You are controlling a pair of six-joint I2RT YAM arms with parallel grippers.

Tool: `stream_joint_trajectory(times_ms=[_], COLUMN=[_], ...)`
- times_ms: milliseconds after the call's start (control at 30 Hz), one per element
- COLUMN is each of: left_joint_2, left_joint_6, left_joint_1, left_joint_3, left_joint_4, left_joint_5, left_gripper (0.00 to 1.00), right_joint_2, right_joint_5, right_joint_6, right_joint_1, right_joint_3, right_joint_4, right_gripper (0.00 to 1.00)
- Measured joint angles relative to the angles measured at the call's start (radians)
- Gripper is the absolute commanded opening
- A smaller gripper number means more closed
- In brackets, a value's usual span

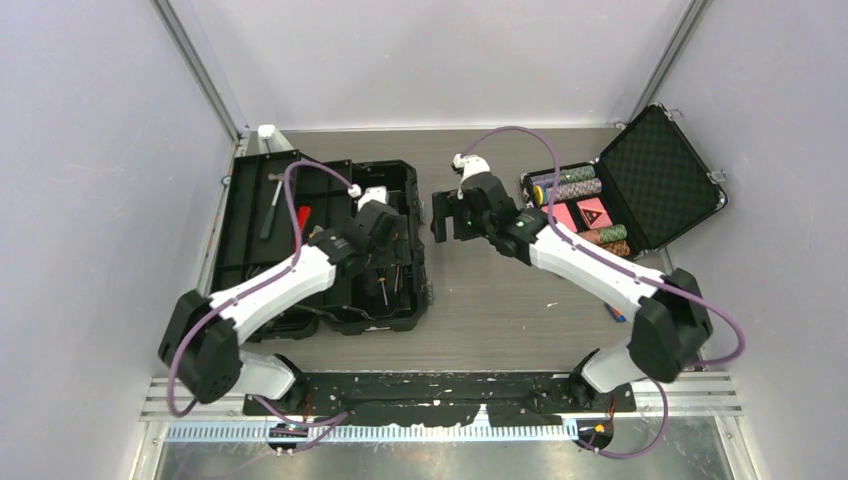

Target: Pack the tool kit

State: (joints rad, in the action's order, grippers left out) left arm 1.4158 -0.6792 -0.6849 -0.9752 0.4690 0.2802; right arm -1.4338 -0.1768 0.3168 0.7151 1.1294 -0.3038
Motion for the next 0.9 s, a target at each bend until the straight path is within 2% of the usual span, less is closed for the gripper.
stream_joint_trajectory(times_ms=[200, 300, 333, 467, 600, 767, 900], left_joint_2=[-0.238, -0.355, -0.459, -0.538, -0.669, -0.761, -0.784], left_joint_6=[0.022, 0.047, 0.07, 0.109, 0.165, 0.23, 0.27], left_joint_1=[0.015, 0.058, 0.124, 0.205, 0.29, 0.32, 0.341], left_joint_3=[-0.005, -0.024, -0.04, -0.045, -0.05, -0.092, -0.11], left_joint_4=[0.032, 0.08, 0.12, 0.178, 0.268, 0.364, 0.393], left_joint_5=[-0.011, -0.001, 0.01, 0.009, 0.068, 0.138, 0.183], left_gripper=[0.99, 1.0, 1.0, 0.99, 1.0, 1.0, 1.0], right_joint_2=[-0.187, -0.27, -0.322, -0.378, -0.481, -0.568, -0.58], right_joint_5=[0.098, 0.116, 0.116, 0.078, 0.026, -0.01, -0.019], right_joint_6=[0.082, 0.106, 0.119, 0.133, 0.134, 0.128, 0.132], right_joint_1=[0.002, 0.014, 0.038, 0.056, 0.07, 0.076, 0.08], right_joint_3=[0.132, 0.201, 0.25, 0.316, 0.395, 0.446, 0.456], right_joint_4=[-0.006, -0.011, -0.019, -0.059, -0.094, -0.164, -0.17], right_gripper=[0.82, 0.8, 0.78, 0.73, 0.68, 0.53, 0.32])
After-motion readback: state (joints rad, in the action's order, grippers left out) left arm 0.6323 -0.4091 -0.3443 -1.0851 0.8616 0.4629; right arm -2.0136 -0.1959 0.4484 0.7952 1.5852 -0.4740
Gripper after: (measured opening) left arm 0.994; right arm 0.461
